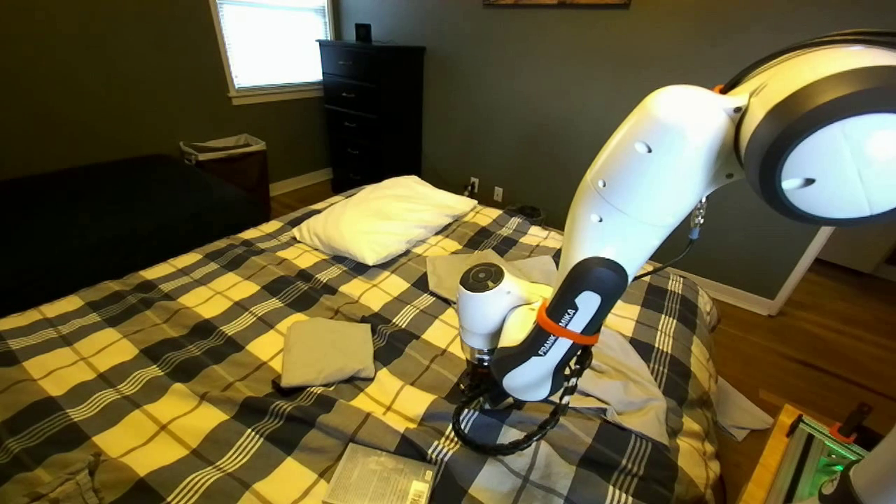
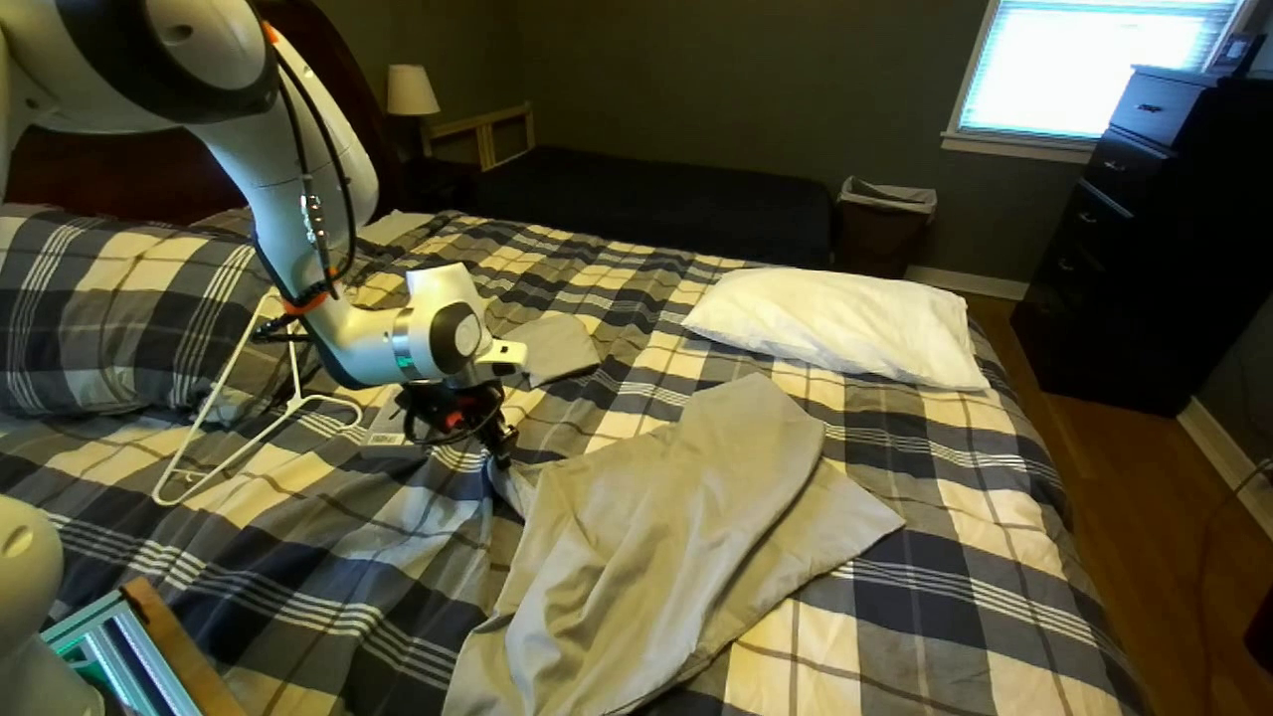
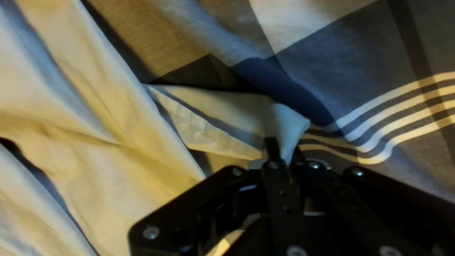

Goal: Straighten the grey pillow case.

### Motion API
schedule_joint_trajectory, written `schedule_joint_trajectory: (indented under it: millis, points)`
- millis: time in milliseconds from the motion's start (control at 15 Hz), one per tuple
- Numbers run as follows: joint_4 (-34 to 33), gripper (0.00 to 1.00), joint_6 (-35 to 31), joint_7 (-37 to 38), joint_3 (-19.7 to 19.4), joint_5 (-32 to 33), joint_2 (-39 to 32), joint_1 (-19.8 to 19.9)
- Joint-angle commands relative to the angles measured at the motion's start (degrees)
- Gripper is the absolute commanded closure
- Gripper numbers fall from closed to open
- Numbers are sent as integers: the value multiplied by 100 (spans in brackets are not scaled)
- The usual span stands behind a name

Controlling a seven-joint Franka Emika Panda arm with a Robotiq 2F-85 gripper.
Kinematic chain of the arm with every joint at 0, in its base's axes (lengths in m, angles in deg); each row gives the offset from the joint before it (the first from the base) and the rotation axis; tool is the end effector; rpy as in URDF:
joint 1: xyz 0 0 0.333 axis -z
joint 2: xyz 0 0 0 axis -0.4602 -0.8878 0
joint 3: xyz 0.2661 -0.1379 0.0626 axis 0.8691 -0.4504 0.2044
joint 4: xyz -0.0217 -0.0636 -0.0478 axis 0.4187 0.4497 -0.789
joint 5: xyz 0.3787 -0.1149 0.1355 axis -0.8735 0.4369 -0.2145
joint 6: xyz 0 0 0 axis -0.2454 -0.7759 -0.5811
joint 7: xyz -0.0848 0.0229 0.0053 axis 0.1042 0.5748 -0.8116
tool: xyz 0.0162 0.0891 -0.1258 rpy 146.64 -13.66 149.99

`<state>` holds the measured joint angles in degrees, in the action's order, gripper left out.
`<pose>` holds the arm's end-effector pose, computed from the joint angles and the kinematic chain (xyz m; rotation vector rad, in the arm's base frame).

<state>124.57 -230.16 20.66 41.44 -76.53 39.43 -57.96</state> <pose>0.5204 0.1588 0.0033 2.9320 -0.1383 0.0890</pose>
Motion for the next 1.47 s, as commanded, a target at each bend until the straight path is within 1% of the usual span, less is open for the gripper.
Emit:
schedule_joint_trajectory:
  millis: [0, 67, 200, 400, 533, 667, 733, 800, 933, 1067, 1133, 1200, 1267, 1333, 1400]
  points:
    - [135, 100, -95, -844, 676, -136, 142, 466]
    - [222, 99, -326, -960, 679, -65, 196, 376]
    - [346, 99, -662, -1356, 843, -71, 334, 350]
    - [522, 99, -1037, -1836, 1110, -73, 654, 197]
    - [635, 99, -1282, -2182, 1373, -83, 847, 189]
    - [748, 99, -1435, -2617, 1732, -89, 1029, 281]
    - [779, 99, -1487, -2881, 1933, -90, 1074, 391]
    - [511, 98, -1298, -2561, 1591, -192, 854, 154]
    - [599, 98, -1325, -2760, 1787, -182, 987, 196]
    - [548, 99, -1433, -2764, 1812, -209, 917, 200]
    - [490, 99, -1515, -2783, 1883, -265, 846, 248]
    - [444, 99, -1543, -2854, 2082, -398, 789, 404]
    - [407, 73, -1499, -2822, 2092, -472, 763, 388]
    - [405, 71, -1470, -2833, 2121, -529, 761, 395]
    - [432, 65, -1494, -2824, 2145, -582, 779, 402]
